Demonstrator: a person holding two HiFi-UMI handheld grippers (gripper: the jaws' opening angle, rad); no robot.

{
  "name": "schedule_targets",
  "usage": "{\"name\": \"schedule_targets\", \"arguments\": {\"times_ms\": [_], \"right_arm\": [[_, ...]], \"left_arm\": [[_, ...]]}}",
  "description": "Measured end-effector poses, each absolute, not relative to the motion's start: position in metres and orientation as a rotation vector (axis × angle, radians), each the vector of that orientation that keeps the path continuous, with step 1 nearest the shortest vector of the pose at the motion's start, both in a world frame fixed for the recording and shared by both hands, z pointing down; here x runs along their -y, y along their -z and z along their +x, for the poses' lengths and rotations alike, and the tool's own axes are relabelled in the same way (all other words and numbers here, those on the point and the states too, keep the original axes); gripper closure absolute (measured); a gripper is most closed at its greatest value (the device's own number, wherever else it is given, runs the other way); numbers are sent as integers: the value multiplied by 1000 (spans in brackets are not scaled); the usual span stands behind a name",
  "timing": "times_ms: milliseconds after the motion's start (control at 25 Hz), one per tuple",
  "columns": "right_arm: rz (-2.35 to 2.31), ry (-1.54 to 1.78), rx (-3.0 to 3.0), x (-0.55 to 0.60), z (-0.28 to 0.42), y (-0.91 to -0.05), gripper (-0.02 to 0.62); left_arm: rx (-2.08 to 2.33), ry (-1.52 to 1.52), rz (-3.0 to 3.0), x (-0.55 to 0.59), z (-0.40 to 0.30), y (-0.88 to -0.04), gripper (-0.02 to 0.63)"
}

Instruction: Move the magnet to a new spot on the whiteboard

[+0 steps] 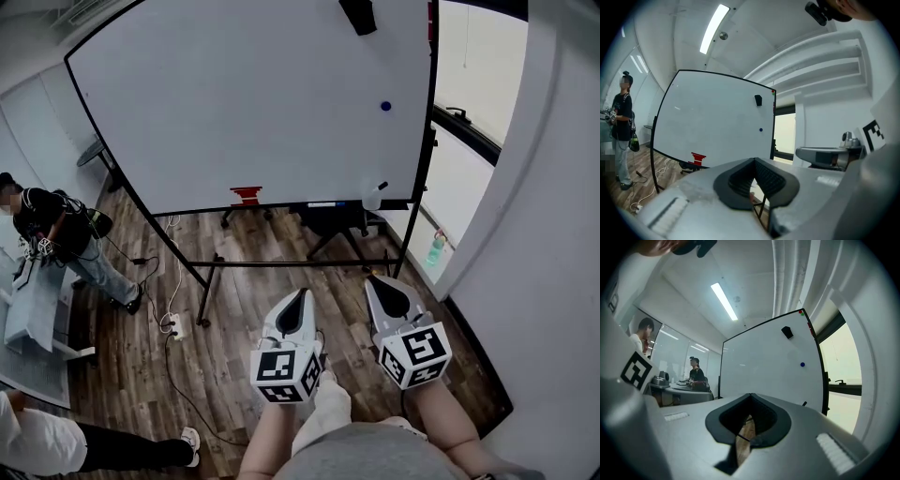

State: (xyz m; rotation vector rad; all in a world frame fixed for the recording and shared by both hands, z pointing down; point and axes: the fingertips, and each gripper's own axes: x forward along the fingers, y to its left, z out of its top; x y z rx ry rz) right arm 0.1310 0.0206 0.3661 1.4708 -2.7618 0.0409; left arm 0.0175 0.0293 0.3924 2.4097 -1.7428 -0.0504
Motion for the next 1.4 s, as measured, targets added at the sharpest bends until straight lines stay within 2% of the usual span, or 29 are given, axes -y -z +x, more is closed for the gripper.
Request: {"name": "schedule_targets", "arguments": {"times_ms": [960, 1400], "right_arm": [[1564, 86, 2653, 198, 77, -347, 594], [1721, 165, 2551, 281, 108, -316, 594]], "left_arm": [[1613, -4, 2470, 183, -42, -405, 603], [1525, -30, 2495, 237, -43, -420, 603]]}}
